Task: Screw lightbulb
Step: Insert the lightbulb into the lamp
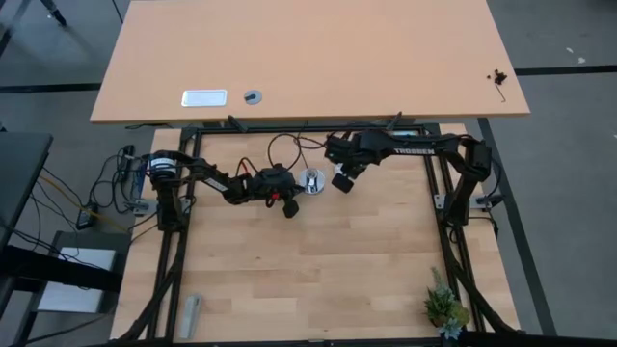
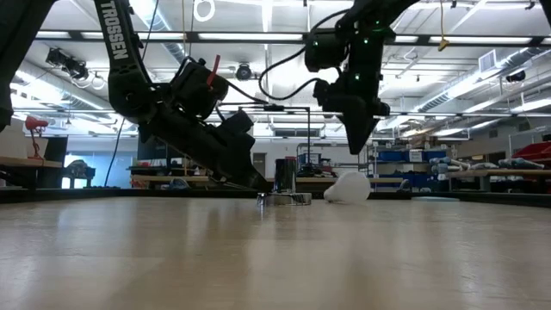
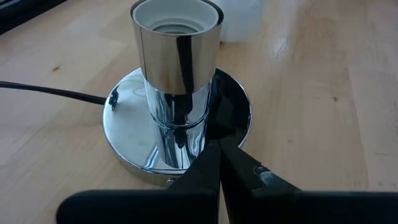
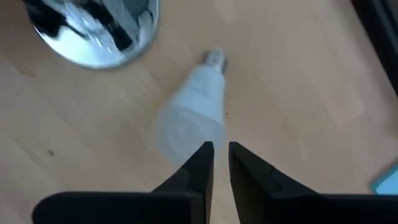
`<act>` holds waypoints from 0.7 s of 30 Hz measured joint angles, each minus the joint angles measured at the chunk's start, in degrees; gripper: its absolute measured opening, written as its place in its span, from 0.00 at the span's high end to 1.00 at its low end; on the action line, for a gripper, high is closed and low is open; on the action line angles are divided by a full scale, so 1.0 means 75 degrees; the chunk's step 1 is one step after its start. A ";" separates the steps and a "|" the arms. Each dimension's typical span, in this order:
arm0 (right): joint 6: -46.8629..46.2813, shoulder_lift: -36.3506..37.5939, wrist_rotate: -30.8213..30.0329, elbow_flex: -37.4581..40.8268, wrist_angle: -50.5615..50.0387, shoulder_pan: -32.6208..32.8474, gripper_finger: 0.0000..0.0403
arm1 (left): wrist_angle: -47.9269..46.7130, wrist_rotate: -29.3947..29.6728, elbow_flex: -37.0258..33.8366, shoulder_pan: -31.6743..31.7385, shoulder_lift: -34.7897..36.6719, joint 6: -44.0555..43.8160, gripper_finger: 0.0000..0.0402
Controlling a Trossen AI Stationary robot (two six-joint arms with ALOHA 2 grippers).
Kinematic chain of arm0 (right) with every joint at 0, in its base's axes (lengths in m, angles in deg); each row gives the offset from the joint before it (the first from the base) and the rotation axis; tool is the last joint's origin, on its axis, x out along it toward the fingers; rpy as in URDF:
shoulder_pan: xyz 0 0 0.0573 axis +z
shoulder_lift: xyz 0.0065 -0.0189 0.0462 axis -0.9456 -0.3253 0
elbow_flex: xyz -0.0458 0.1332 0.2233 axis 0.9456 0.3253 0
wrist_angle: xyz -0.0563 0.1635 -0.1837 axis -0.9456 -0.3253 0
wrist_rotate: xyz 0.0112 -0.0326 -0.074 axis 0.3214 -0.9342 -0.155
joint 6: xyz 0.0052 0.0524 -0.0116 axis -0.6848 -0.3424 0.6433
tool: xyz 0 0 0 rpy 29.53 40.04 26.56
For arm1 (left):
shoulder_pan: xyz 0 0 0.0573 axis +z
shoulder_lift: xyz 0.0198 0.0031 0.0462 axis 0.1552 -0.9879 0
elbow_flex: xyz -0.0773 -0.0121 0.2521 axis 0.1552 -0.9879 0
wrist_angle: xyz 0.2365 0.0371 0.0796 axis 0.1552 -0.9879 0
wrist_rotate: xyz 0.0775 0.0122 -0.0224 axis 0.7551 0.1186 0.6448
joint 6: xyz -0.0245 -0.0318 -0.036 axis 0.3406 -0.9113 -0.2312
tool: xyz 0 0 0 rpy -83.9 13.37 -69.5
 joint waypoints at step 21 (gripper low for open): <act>0.5086 -0.0769 0.0598 0.0358 0.1476 -0.1476 0.45 | -0.0022 0.0013 0.0006 0.0000 0.0006 0.0003 0.97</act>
